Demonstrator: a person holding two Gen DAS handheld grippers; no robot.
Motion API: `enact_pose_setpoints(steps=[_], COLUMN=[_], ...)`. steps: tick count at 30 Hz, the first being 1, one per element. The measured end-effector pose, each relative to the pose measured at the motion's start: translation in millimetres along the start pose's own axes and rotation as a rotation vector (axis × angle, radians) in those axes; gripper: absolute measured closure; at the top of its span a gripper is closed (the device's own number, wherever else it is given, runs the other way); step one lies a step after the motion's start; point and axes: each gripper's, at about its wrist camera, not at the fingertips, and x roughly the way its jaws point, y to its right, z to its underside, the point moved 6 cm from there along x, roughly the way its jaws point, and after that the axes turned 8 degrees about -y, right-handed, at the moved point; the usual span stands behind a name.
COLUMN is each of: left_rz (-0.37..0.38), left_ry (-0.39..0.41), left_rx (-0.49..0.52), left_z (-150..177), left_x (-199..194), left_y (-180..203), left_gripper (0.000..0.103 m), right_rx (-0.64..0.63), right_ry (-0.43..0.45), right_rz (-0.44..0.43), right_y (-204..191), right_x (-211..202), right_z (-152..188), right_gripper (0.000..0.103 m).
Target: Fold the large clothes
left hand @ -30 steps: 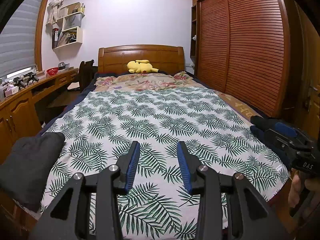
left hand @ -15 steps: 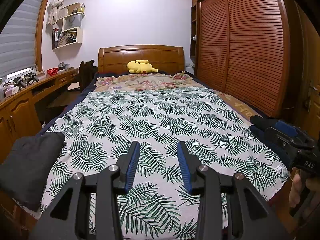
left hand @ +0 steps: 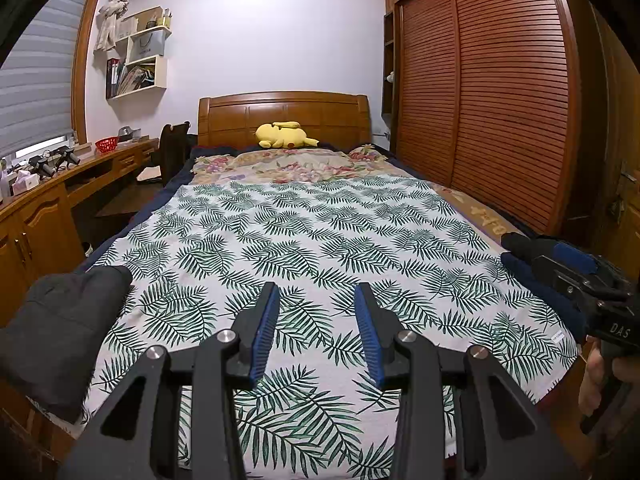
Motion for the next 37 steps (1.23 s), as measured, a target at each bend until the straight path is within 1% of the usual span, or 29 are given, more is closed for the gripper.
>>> enact_pose_setpoints(steps=[25, 37], left_rz=[-0.008, -0.008], left_ry=[0.019, 0.019], left_rx=[0.003, 0.004], left_z=[-3.2, -2.7], left_x=[-5.9, -6.0], left_y=[1.5, 3.2], left_gripper=[0.065, 0.064], right_rx=[-0.001, 0.002], right_ry=[0.009, 0.011], right_rz=[0.001, 0.001], right_y=[0.2, 1.4], right_x=[-0.6, -0.5], right_z=[-7.0, -5.1], right_gripper=[0.01, 0.01])
